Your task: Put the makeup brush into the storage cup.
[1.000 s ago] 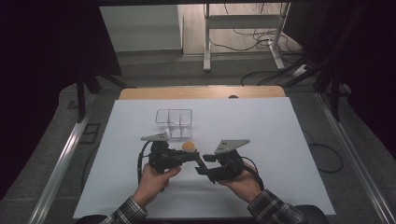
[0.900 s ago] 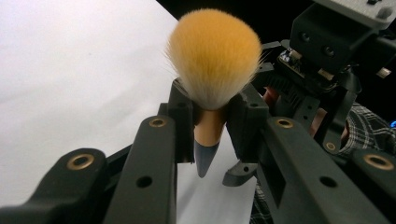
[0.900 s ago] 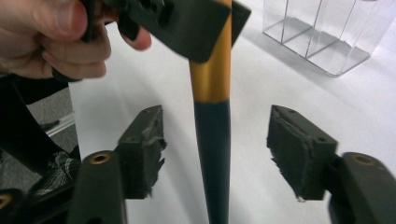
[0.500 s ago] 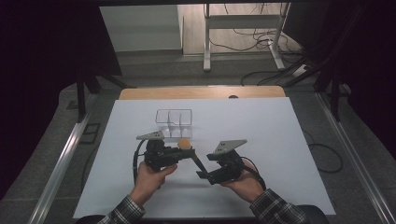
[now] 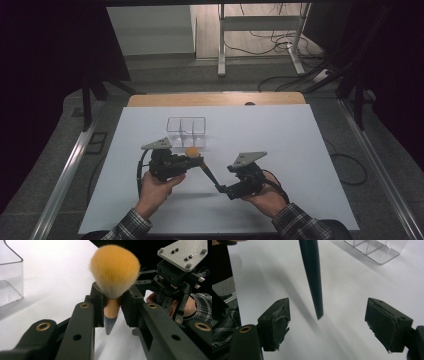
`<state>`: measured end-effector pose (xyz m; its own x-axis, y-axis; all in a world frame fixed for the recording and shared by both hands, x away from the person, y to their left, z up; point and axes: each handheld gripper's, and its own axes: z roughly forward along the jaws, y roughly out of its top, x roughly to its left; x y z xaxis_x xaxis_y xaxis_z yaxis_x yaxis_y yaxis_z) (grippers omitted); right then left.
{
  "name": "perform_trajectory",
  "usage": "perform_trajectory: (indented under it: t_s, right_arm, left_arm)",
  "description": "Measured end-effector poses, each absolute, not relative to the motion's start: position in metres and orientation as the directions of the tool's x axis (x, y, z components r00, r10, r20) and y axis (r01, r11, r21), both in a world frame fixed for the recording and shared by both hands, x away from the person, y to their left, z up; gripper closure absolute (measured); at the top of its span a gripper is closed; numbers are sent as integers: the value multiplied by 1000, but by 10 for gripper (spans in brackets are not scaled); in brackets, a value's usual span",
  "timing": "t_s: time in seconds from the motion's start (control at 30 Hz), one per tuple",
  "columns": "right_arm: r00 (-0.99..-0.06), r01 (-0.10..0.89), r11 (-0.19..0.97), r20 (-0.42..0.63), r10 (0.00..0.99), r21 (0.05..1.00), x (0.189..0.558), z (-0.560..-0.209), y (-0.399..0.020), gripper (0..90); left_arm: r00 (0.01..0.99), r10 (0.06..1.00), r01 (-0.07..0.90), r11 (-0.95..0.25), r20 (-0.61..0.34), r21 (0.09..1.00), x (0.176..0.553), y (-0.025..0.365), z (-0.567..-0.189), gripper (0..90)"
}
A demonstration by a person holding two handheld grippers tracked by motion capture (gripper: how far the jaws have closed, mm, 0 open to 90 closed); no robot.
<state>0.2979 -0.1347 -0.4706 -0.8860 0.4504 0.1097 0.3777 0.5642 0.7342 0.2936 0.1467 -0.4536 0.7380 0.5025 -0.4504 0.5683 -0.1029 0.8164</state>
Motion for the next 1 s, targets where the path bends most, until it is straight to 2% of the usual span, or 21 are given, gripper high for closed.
perform_trajectory:
  t_s: [1.0]
  right_arm:
    - [-875,389,593,81,478,705,298,-474,-154,105]
  left_arm:
    - [726,585,519,-121,-362,846,292,161,-441,731]
